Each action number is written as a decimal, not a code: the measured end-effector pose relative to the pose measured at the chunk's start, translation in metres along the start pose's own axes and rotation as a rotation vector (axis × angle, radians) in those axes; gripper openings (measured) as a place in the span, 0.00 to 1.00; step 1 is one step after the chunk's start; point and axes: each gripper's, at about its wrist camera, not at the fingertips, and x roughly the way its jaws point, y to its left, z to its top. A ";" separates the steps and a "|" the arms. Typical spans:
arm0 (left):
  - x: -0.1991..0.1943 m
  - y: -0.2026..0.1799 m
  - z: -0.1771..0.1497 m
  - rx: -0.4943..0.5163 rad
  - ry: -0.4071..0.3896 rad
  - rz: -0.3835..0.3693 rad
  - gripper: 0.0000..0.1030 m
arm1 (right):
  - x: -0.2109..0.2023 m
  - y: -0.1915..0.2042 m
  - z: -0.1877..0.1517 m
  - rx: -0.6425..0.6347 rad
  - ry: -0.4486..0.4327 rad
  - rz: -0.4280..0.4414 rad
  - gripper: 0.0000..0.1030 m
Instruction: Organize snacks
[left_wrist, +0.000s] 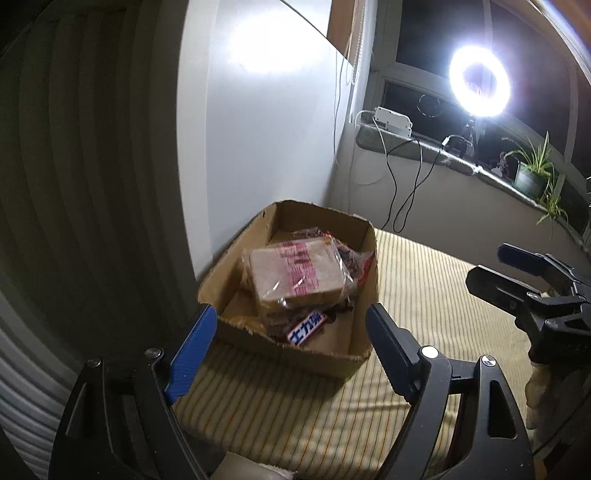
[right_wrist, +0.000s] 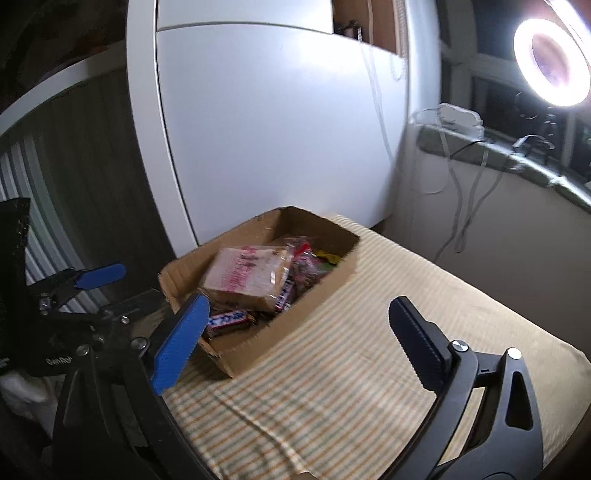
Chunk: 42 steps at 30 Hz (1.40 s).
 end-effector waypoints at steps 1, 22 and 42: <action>-0.001 -0.001 -0.002 0.006 0.001 0.010 0.80 | -0.002 0.001 -0.002 -0.004 -0.001 -0.012 0.97; -0.012 -0.010 -0.013 0.046 -0.038 0.037 0.90 | -0.009 -0.002 -0.038 0.004 0.020 -0.096 0.97; -0.013 -0.009 -0.016 0.056 -0.020 0.088 0.90 | -0.007 -0.003 -0.042 0.002 0.024 -0.103 0.97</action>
